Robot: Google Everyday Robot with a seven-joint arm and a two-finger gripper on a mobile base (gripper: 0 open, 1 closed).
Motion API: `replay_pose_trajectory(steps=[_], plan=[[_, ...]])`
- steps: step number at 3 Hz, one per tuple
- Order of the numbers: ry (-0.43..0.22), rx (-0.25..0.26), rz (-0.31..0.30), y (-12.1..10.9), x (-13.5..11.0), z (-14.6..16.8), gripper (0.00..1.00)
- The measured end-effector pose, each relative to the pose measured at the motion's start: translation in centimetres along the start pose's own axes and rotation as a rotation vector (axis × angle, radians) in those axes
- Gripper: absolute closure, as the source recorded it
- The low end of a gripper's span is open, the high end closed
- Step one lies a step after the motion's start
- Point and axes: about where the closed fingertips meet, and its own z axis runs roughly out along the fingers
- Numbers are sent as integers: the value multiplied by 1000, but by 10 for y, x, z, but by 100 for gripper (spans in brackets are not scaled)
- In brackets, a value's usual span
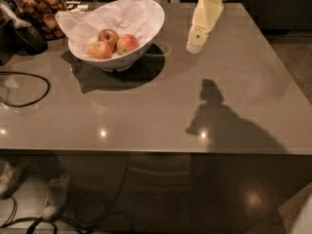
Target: Pick apple from white bowl
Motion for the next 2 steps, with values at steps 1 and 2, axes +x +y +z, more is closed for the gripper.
replay_pose_trajectory(steps=[1, 2], plan=[[-25, 1, -75, -7, -42, 4, 0], [-52, 24, -80, -13, -52, 5, 0]])
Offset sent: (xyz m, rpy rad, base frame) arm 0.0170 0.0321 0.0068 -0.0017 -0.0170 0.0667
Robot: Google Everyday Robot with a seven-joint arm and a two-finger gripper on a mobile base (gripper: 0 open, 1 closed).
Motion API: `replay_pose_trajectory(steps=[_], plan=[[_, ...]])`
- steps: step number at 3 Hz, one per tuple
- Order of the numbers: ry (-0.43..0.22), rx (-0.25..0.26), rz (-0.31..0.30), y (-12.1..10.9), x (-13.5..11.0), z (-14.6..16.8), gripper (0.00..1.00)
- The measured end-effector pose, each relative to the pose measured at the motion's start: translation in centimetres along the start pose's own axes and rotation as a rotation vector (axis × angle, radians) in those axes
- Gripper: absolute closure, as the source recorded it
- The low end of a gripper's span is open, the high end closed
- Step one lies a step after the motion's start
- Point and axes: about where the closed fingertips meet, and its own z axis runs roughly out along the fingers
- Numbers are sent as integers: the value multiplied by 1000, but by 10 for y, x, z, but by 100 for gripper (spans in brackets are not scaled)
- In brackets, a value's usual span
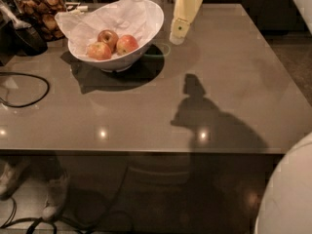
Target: Pick apple from white bowl
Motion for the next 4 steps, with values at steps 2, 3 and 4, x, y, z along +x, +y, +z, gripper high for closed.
replay_pose_trajectory(steps=[2, 3, 4], plan=[[-97, -42, 23, -20, -27, 24, 0], [-175, -43, 4, -56, -77, 48, 0], [-206, -10, 7, -66, -85, 48, 0]])
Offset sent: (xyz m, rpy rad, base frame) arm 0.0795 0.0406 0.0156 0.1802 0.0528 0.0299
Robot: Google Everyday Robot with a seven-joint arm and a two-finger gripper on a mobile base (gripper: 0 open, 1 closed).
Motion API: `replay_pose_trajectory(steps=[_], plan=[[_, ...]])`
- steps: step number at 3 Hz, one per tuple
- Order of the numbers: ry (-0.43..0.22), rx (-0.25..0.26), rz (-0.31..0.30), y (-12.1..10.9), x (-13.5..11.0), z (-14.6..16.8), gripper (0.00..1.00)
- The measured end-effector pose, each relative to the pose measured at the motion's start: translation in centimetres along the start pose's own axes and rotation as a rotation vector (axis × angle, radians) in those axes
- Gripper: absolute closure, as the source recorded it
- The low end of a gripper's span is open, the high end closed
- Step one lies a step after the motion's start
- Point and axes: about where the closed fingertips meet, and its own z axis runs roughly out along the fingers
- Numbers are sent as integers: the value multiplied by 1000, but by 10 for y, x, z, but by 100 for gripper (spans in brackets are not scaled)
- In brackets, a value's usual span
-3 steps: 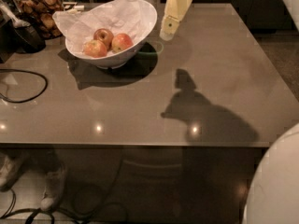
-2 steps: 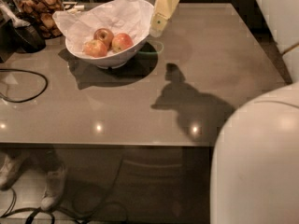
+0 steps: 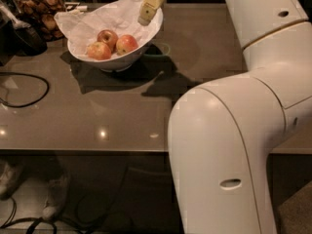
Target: Pick apple from white bowl
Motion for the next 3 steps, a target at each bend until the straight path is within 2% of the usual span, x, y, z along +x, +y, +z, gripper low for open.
replay_pose_trajectory(steps=[1, 3], plan=[[-24, 9, 4, -5, -12, 11, 0], [-42, -10, -42, -5, -40, 40, 33]])
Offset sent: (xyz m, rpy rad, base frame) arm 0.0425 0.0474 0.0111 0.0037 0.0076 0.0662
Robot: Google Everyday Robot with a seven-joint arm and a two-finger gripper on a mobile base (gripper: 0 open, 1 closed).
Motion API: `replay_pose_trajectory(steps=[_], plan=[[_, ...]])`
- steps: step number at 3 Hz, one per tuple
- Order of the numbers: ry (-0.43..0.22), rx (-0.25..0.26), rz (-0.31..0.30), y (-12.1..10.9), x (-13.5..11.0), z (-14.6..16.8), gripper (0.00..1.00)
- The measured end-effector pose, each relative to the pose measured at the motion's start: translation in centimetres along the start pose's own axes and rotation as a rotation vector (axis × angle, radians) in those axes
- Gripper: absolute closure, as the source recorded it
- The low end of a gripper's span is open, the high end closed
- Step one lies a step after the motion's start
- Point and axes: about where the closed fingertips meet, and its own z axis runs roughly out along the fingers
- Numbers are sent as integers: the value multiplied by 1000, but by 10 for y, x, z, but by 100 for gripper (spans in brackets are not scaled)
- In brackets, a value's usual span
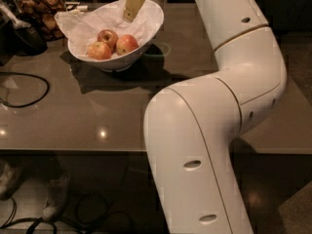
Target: Pick apple from white bowl
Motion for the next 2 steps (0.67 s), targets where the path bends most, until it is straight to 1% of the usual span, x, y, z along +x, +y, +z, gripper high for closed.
replay_pose_trajectory(steps=[1, 2], plan=[[-3, -16, -6, 1, -4, 13, 26], [2, -36, -9, 2, -5, 28, 25]])
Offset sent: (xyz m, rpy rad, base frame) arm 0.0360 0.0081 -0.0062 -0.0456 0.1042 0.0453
